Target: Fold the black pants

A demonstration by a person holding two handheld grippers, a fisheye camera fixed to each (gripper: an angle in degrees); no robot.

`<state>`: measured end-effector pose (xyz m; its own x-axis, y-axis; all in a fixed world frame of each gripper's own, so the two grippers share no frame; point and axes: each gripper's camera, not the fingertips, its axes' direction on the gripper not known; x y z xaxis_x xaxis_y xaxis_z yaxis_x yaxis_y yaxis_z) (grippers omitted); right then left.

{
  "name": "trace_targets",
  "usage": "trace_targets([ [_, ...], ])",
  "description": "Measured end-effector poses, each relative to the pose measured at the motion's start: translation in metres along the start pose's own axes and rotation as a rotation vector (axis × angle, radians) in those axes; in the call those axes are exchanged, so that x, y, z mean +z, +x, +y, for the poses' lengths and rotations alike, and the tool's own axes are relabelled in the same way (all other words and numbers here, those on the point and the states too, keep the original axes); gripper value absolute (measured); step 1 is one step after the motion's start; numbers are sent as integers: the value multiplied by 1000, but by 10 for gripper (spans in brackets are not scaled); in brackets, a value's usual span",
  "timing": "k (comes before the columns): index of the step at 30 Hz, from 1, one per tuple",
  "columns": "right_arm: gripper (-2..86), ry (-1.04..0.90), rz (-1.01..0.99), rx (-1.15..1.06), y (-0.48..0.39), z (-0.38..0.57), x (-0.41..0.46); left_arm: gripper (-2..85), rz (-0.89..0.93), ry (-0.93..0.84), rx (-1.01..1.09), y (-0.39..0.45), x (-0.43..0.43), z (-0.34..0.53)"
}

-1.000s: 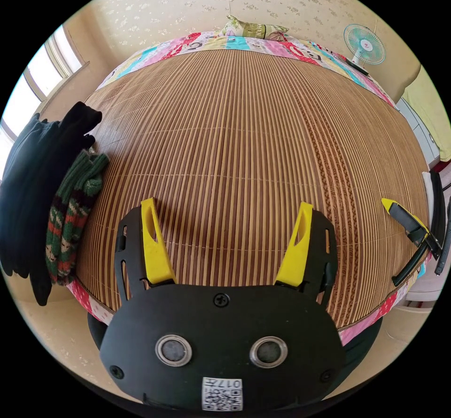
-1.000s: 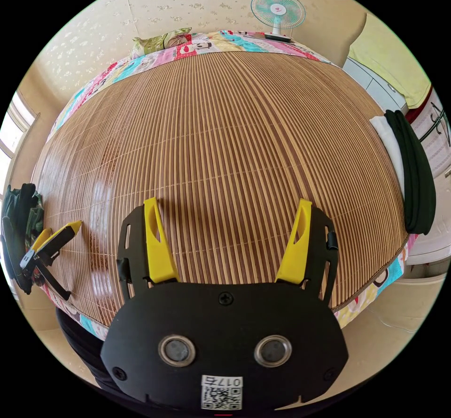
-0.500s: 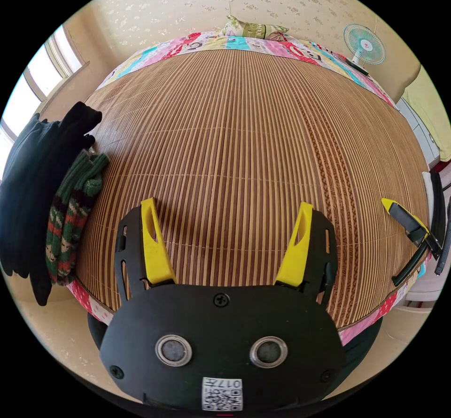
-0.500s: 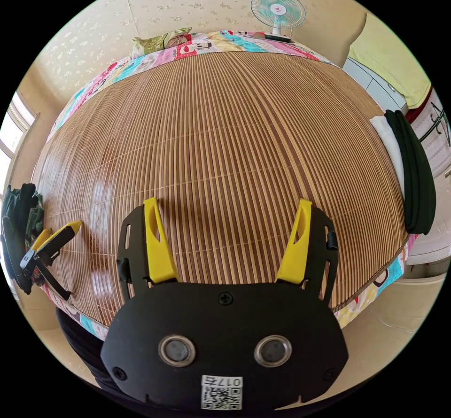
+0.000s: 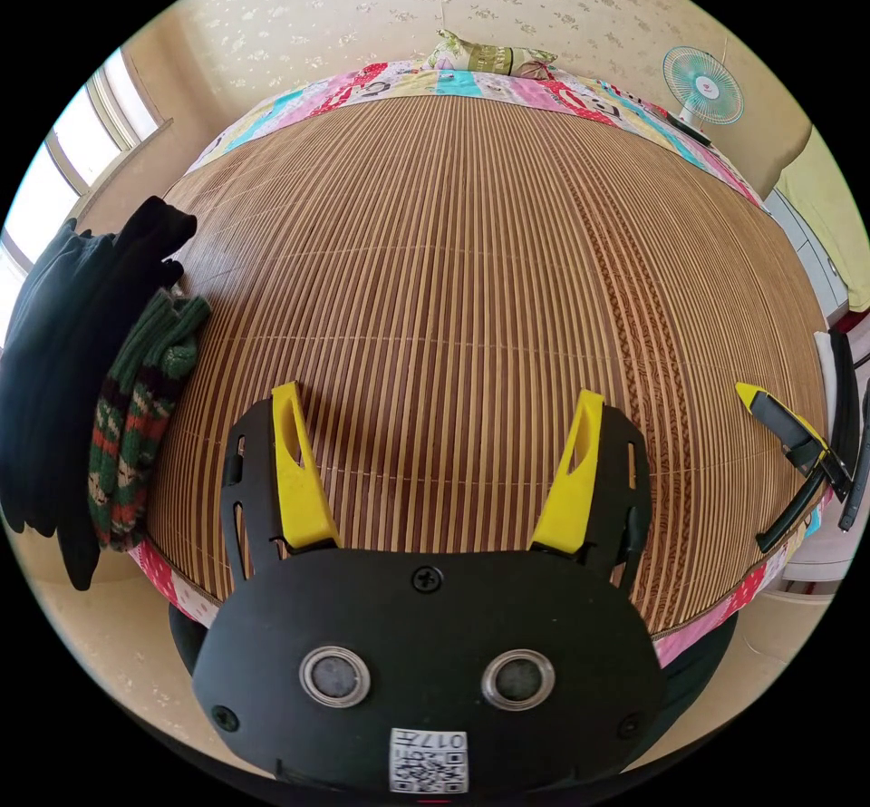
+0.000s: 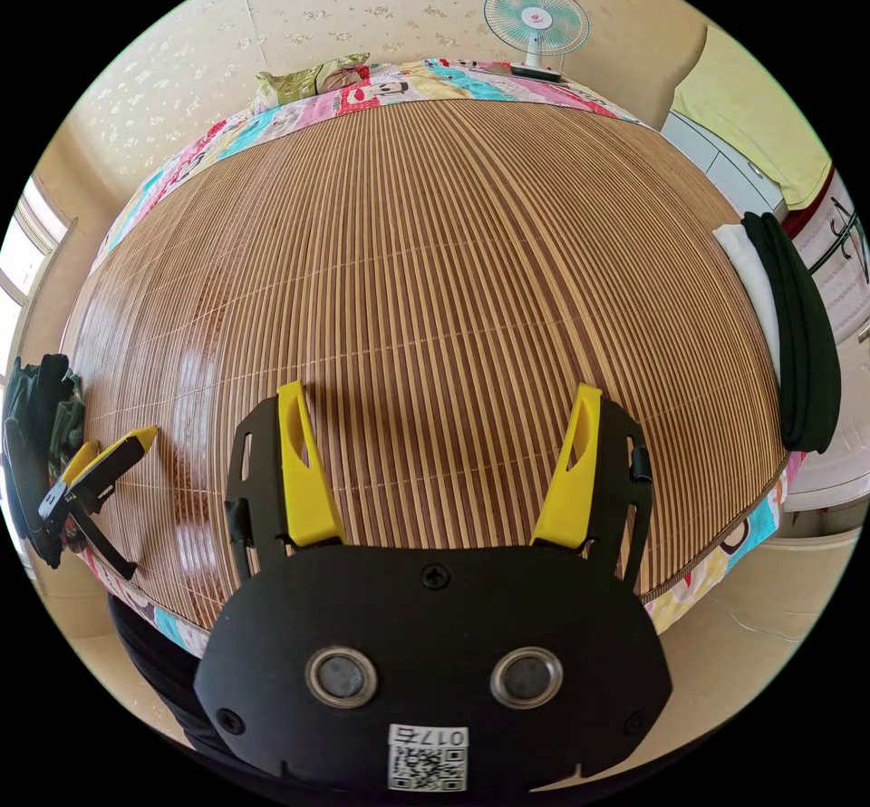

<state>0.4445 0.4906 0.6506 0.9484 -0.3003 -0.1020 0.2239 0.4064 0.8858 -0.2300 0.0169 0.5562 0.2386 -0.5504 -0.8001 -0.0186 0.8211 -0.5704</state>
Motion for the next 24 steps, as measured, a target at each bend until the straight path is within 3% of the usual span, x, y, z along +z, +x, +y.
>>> trace_targets([
  [24,373,0,1,4,-5,-5,-5,383,0,0,0,-1,2,5],
])
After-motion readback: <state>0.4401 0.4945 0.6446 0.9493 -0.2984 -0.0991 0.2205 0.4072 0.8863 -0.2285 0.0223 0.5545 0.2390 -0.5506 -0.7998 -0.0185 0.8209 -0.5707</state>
